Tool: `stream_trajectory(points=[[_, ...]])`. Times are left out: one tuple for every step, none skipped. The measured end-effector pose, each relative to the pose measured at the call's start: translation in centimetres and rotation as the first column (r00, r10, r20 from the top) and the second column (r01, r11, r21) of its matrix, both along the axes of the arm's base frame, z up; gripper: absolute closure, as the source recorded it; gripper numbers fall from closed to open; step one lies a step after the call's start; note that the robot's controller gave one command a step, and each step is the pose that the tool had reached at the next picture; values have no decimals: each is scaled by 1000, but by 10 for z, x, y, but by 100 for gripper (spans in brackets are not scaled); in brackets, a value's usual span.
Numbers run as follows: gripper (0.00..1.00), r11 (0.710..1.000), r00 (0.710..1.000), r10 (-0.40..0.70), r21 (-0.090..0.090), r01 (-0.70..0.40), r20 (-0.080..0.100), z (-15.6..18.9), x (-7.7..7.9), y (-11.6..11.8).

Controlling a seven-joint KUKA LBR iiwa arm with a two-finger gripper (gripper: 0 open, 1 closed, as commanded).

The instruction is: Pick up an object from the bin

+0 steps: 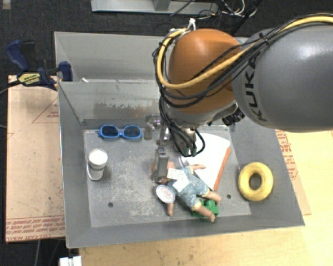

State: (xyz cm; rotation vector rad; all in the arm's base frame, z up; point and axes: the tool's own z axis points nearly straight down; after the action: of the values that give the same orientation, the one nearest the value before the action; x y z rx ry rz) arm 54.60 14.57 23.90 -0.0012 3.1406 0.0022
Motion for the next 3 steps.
stream_trajectory(points=[[0,999,999,50,2,-50,4,-13,2,-11],[0,985,985,173,-1,-173,5,-65,0,-29],[0,983,983,182,2,-182,4,-115,-14,-39]])
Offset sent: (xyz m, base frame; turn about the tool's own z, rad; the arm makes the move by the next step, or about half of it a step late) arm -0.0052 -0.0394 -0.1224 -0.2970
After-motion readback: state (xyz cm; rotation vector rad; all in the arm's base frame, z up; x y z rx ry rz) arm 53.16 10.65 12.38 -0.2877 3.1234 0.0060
